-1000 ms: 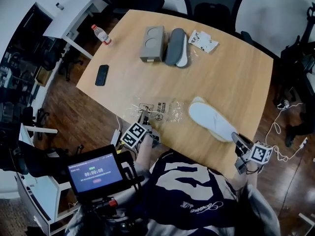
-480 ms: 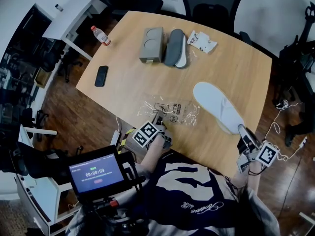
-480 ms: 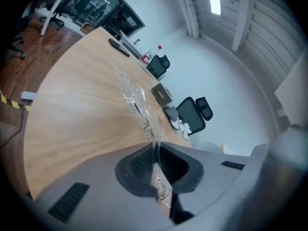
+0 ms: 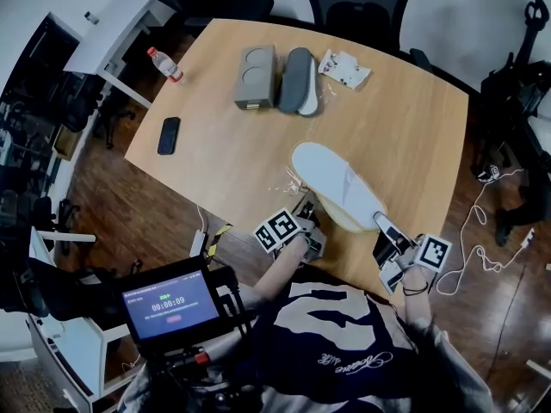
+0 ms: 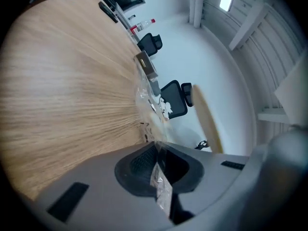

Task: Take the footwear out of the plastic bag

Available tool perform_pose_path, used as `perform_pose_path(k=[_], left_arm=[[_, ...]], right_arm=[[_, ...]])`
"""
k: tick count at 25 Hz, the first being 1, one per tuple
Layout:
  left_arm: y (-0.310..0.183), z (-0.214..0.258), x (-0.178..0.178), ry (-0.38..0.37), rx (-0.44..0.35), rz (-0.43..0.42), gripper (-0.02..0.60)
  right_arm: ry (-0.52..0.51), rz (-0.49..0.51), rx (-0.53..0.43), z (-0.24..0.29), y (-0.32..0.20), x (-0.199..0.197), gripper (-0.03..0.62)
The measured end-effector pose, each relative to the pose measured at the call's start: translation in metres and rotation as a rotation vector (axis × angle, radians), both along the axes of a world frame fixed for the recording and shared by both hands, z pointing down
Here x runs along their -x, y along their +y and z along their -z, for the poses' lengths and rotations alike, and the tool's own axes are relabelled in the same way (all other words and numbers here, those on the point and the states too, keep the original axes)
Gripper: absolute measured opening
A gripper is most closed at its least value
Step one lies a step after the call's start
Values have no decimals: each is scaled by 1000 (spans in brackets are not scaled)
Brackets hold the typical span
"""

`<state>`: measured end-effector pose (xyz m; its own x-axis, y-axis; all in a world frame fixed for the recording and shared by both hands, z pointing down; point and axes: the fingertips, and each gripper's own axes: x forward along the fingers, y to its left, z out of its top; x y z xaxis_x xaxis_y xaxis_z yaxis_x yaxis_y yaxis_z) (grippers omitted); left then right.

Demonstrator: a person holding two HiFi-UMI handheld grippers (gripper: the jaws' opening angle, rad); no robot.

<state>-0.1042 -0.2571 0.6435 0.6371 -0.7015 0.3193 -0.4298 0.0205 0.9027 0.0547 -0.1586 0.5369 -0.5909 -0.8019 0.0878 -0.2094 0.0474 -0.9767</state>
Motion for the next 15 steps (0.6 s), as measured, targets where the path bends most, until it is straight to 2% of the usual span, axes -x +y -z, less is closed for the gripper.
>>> perform_pose_path(k=[3, 5, 8, 11, 13, 15], left_arm=[[0, -4, 0, 11, 16, -43, 8], [1, -3, -1, 34, 21, -83, 39], [3, 2, -4, 19, 4, -159, 119], [11, 0, -2, -63, 16, -271, 217], [14, 0, 4, -143, 19, -327, 229], [16, 3, 14, -225, 3, -338, 229]], right_arm=[[143, -40, 206, -63, 16, -12, 44], [203, -50, 296, -81, 21, -15, 46], [296, -28, 334, -91, 19, -14, 46], [348, -7, 331, -107, 13, -14, 50], [366, -1, 331, -117, 9, -16, 52], [391, 1, 337, -125, 8, -19, 54]])
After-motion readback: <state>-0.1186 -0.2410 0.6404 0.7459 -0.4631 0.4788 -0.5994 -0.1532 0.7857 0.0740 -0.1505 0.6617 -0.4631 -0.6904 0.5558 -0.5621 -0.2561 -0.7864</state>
